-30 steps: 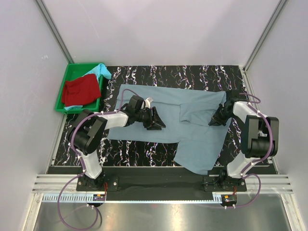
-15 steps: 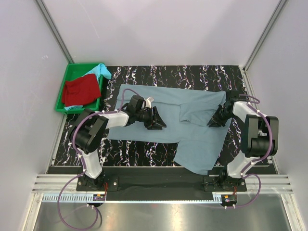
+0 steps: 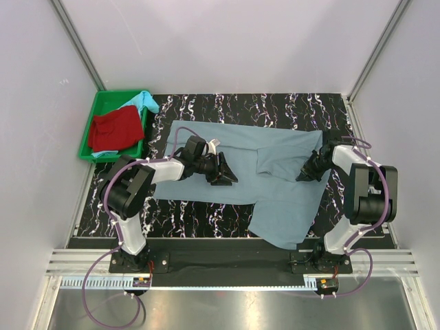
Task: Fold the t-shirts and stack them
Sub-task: Fold the tshirt
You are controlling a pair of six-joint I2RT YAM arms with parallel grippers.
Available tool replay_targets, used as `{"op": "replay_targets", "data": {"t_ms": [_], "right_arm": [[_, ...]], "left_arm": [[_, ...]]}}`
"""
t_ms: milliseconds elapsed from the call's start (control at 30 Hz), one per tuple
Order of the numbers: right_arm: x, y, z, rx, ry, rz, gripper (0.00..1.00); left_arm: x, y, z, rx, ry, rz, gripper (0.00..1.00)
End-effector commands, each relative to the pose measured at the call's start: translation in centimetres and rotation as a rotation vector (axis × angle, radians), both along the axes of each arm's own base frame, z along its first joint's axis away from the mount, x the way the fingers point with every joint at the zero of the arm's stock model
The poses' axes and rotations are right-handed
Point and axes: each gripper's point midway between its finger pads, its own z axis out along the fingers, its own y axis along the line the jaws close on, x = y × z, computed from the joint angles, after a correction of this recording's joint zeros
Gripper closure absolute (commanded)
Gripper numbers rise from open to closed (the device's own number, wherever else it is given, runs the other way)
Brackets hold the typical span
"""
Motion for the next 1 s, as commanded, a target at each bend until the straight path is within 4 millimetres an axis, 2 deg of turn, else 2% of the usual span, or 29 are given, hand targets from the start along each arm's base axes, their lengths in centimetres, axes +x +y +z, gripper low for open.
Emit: {"op": "replay_targets", "data": {"t_ms": [0, 300, 433, 967], "right_arm": [[-0.6, 0.0, 1.1, -0.002, -0.016, -0.015, 1.0], [-2.7, -0.7, 1.1, -0.055, 0.013, 0.002, 1.0], [-2.8, -1.5, 1.0, -0.104, 0.017, 0.018, 1.0], [-4.3, -1.8, -0.7, -0.122, 0.086, 0.033, 1.0]], "left_arm": [[0.7, -0.4, 1.5, -0.043, -0.059, -0.025, 0.54], [1.3, -0.8, 1.4, -0.048, -0.058, -0.033, 0.54], [1.6, -1.2, 1.7, -0.058, -0.064, -0.043, 0.53], [1.7, -1.1, 1.5, -0.036, -0.058, -0.061, 0.53]]}}
